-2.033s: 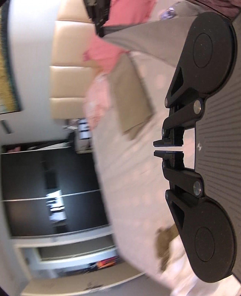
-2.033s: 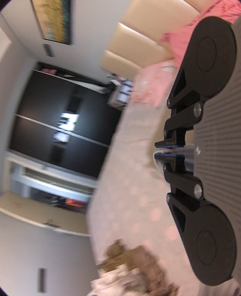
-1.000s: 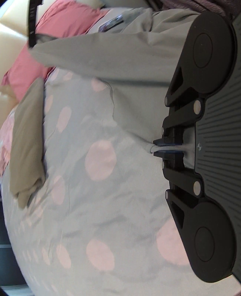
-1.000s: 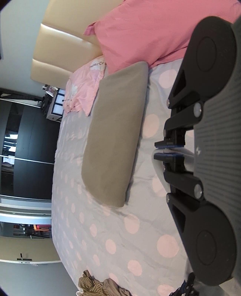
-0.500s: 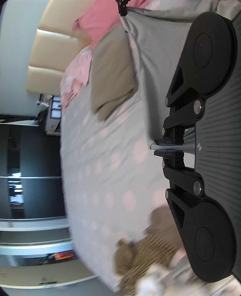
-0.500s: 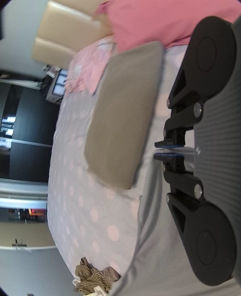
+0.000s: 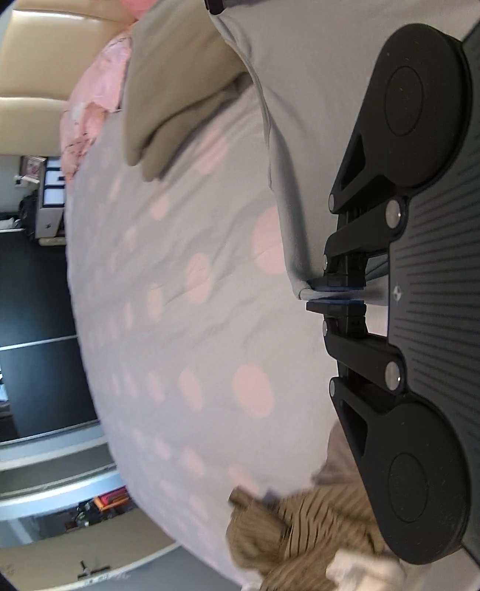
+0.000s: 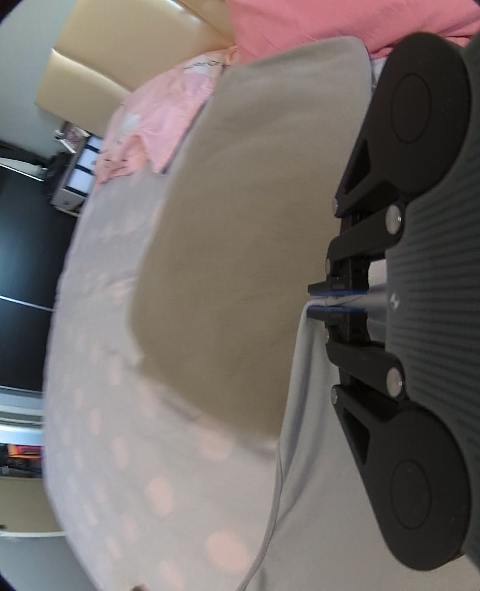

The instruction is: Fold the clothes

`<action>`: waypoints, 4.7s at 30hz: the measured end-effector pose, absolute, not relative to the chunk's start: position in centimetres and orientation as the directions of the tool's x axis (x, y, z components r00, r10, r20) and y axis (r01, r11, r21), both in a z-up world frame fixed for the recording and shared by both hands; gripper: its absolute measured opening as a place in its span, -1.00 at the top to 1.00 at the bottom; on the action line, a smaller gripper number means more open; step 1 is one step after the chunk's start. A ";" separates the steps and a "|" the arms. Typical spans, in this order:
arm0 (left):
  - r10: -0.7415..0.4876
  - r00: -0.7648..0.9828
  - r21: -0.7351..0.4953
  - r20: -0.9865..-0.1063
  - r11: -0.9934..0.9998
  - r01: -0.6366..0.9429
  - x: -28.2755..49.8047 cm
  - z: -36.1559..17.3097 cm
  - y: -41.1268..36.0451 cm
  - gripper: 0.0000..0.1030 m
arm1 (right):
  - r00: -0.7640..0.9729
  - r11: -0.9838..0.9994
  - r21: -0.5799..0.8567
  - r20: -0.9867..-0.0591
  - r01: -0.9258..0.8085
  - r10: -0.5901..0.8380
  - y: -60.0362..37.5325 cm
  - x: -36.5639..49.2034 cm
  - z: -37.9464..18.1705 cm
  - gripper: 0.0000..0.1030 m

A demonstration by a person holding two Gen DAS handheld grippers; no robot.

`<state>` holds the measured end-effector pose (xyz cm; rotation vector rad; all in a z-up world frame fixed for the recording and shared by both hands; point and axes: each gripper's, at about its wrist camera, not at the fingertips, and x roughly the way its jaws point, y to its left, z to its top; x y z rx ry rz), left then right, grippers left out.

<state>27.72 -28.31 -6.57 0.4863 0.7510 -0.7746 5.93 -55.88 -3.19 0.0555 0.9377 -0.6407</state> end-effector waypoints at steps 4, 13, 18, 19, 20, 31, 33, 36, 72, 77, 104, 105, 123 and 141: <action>-0.433 0.455 0.125 -0.778 0.604 0.787 27.6 -9.7 -29.3 0.94 | 0.377 0.804 -0.215 -0.796 0.554 -0.473 -57.7 6.4 -6.6 0.88; -0.426 0.437 0.101 -0.792 0.615 0.782 27.3 -10.9 -28.8 0.20 | 0.384 0.811 -0.145 -0.825 0.566 -0.415 -58.8 5.9 -9.2 0.55; -0.465 0.429 0.074 -0.775 0.607 0.791 25.1 -7.0 -25.1 0.08 | 0.421 0.829 -0.137 -0.809 0.543 -0.410 -57.4 2.5 -6.0 0.10; -0.468 0.421 0.063 -0.777 0.607 0.792 24.5 -6.3 -24.1 0.08 | 0.432 0.835 -0.132 -0.807 0.535 -0.404 -56.9 1.5 -5.3 0.10; -0.472 0.408 0.052 -0.781 0.602 0.797 23.9 -5.6 -23.1 0.08 | 0.440 0.840 -0.123 -0.806 0.529 -0.396 -56.4 0.3 -4.6 0.10; -0.395 0.366 0.060 -0.843 0.607 0.793 15.8 -4.6 -12.9 0.01 | 0.405 0.819 -0.066 -0.845 0.570 -0.350 -51.8 -13.8 -2.9 0.22; -0.378 0.344 0.044 -0.859 0.617 0.786 14.8 -5.1 -11.5 0.01 | 0.393 0.808 -0.048 -0.855 0.588 -0.337 -51.2 -16.5 -3.1 0.24; -0.354 0.322 0.035 -0.878 0.623 0.782 13.2 -6.1 -9.7 0.02 | 0.380 0.790 -0.006 -0.874 0.613 -0.302 -50.0 -19.8 -4.1 0.29; -0.300 0.209 -0.023 -0.931 0.619 0.785 10.1 -10.1 -7.9 0.98 | 0.158 0.538 -0.199 -0.823 0.820 -0.545 -63.2 -22.9 -3.2 0.76; -0.315 0.243 -0.001 -0.918 0.613 0.790 9.8 -8.2 -7.8 0.99 | 0.202 0.584 -0.205 -0.807 0.785 -0.555 -61.4 -21.9 -2.9 0.42; -0.442 0.366 0.014 -0.819 0.622 0.783 9.6 0.2 -6.9 0.67 | 0.420 0.914 -0.001 -0.888 0.406 -0.188 -42.9 -21.8 -2.3 0.23; -0.449 0.307 -0.021 -0.839 0.590 0.807 8.1 -0.6 -7.2 0.67 | 0.418 0.921 0.006 -0.892 0.390 -0.172 -42.3 -22.1 -2.5 0.23; -0.286 -0.139 -0.238 -0.948 0.350 0.906 -7.9 -11.9 -10.0 0.67 | 0.259 0.985 0.018 -0.965 0.171 -0.027 -36.3 -24.7 -6.5 0.23; -0.380 -0.135 -0.278 -0.915 0.352 0.894 -6.2 -7.2 -9.2 0.99 | 0.101 0.981 0.125 -0.989 0.150 0.110 -36.7 -26.8 -8.3 0.96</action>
